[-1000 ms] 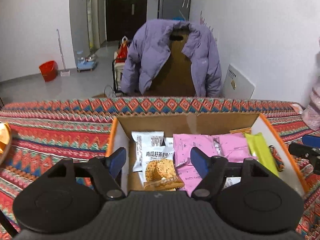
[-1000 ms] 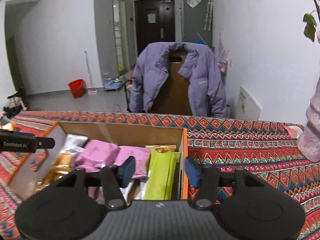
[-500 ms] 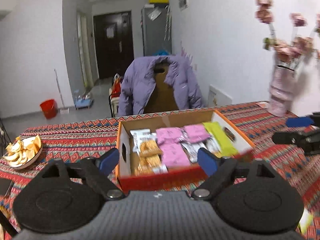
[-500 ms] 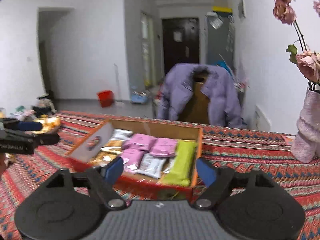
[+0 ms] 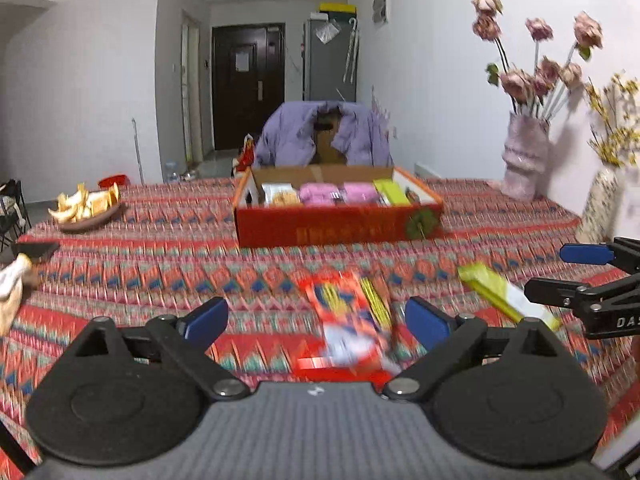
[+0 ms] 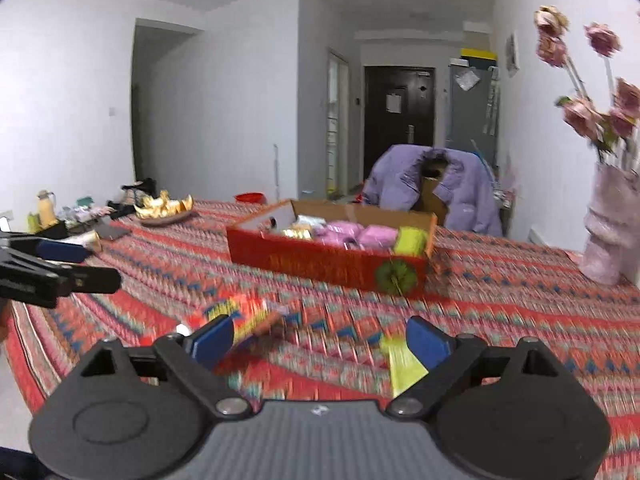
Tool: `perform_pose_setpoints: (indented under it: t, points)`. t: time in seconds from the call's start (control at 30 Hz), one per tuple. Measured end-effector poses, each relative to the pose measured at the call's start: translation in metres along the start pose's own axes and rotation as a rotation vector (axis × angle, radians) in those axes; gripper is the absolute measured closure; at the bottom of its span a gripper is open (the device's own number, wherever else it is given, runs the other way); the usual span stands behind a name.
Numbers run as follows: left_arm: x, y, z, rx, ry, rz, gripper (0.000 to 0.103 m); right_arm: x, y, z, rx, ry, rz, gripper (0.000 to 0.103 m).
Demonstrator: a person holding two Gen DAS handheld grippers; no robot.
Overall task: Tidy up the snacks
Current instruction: 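Grasp the red-blue candy bag with the left tool while the right tool grasps the pale green bar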
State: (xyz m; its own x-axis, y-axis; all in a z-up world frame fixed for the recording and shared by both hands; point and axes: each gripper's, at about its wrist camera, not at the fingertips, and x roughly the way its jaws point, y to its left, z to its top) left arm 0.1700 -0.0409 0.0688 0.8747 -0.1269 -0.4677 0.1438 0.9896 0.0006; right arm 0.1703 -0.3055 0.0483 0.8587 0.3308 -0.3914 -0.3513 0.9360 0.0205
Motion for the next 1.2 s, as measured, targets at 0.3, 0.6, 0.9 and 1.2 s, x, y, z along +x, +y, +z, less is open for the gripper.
perform_pose_setpoints:
  t: [0.3, 0.6, 0.9, 1.2]
  points:
    - [0.017, -0.008, -0.023, -0.026, 0.068, -0.012, 0.006, -0.013, 0.004, -0.034, 0.006, 0.050, -0.061, 0.010]
    - [0.097, -0.033, -0.021, -0.015, 0.174, -0.021, 0.006, 0.006, -0.018, -0.033, 0.050, 0.087, -0.117, 0.010]
    - [0.126, -0.027, -0.023, -0.013, 0.211, -0.028, 0.006, 0.056, -0.047, -0.035, 0.108, 0.182, -0.171, 0.015]
    - [0.130, -0.008, -0.011, -0.018, 0.198, -0.003, 0.025, 0.107, -0.046, -0.025, 0.104, 0.236, -0.117, 0.058]
